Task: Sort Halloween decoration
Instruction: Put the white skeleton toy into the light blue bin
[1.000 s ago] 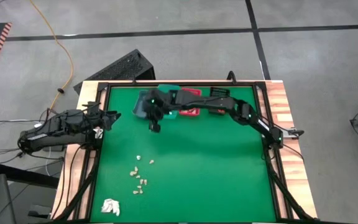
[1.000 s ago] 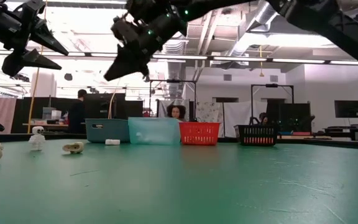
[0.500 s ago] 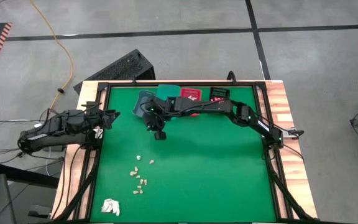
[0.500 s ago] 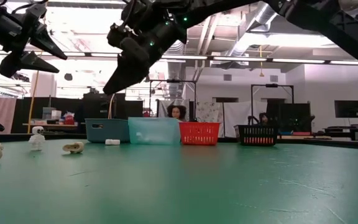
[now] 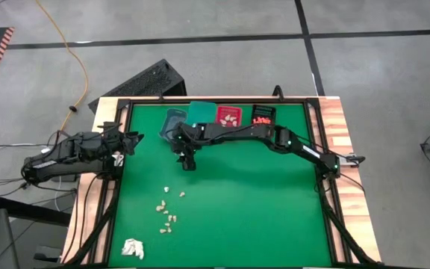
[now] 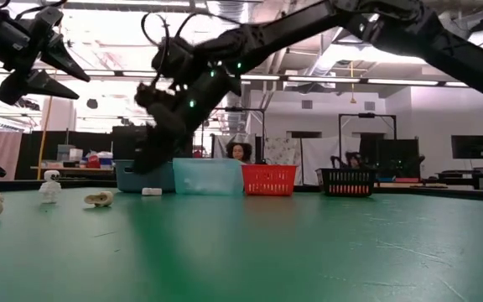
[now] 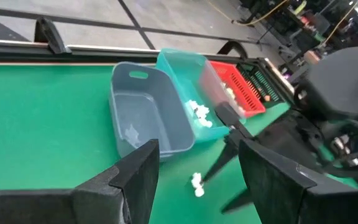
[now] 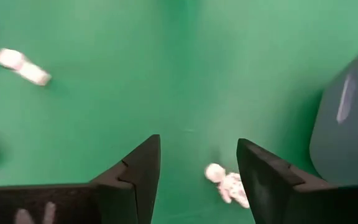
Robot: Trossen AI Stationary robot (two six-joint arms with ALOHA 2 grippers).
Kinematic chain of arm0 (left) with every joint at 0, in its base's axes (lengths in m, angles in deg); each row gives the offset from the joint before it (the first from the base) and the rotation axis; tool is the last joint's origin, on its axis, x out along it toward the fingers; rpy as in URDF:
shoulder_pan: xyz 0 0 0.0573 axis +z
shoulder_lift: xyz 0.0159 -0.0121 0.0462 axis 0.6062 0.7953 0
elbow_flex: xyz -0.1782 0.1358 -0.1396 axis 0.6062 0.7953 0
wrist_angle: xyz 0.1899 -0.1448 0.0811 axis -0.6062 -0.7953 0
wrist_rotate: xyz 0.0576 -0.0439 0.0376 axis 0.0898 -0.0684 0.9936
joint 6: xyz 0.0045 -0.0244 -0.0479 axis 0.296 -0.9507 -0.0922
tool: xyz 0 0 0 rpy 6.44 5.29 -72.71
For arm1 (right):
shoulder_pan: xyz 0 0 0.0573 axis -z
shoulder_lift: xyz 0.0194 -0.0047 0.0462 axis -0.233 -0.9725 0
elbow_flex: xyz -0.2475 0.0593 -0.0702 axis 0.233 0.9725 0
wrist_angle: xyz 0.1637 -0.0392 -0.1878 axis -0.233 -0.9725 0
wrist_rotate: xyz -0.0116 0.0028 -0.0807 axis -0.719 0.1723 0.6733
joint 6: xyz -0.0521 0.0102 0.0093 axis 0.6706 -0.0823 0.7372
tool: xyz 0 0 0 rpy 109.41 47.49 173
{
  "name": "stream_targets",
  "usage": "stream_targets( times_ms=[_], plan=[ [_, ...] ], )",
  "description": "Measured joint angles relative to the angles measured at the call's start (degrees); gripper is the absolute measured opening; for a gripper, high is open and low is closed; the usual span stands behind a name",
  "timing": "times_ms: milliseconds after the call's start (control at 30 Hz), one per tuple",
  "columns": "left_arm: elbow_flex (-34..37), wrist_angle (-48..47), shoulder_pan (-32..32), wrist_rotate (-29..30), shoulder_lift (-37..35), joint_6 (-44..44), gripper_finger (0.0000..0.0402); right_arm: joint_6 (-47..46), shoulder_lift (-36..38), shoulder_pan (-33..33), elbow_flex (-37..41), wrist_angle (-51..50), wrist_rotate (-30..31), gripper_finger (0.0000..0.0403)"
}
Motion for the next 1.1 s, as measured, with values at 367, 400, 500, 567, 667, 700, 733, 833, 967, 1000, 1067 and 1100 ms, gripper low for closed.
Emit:
stream_targets(
  times_ms=[367,400,500,567,667,700,733,833,967,1000,1067,1100],
  plan=[
    [0.00,-0.61,0.00,-0.06,-0.02,0.00,0.0210,-1.66,-0.18,3.01,-0.04,-2.13,-1.37,0.0185],
    [0.00,-0.59,0.00,-0.41,-0.02,0.00,0.0210,-1.56,-0.23,2.67,-0.02,-2.19,-1.71,0.0185],
    [0.02,-0.57,0.00,-1.65,-0.02,0.33,0.0210,0.76,-0.98,1.02,-0.07,-1.37,-1.39,0.0185],
    [0.02,-0.56,-0.02,-1.70,0.00,0.58,0.0210,2.08,-1.29,0.04,-0.01,-1.70,0.73,0.0185],
    [0.00,-0.56,0.00,-1.25,0.00,0.53,0.0210,2.58,-2.76,-0.77,-0.15,0.04,4.62,0.0185],
    [0.00,-0.56,0.00,-1.23,0.00,0.51,0.0210,2.45,-2.98,-0.77,-0.11,-0.04,5.44,0.0185],
    [0.02,-0.56,0.00,-1.18,0.00,0.43,0.0210,1.68,-2.98,-0.68,-0.09,-0.20,5.74,0.0185],
    [0.00,-0.58,0.00,-1.19,0.00,0.11,0.0210,-1.35,-3.19,-0.29,-0.09,-0.48,6.26,0.0183],
    [0.01,-0.74,0.00,-1.92,0.00,0.11,0.0210,-4.55,-3.20,0.00,-0.11,-1.83,6.43,0.0166],
    [0.00,-0.72,0.00,-2.44,0.00,0.13,0.0210,-5.40,-3.20,0.00,-0.13,-2.10,6.48,0.0158],
    [0.01,-0.82,0.00,-3.76,0.00,0.15,0.0210,-6.65,-3.20,-0.05,-0.15,-2.47,6.78,0.0135],
    [0.02,-0.83,0.00,-4.43,0.00,0.18,0.0210,-7.12,-3.22,-0.26,-0.15,-2.56,6.99,0.0121]
  ],
)
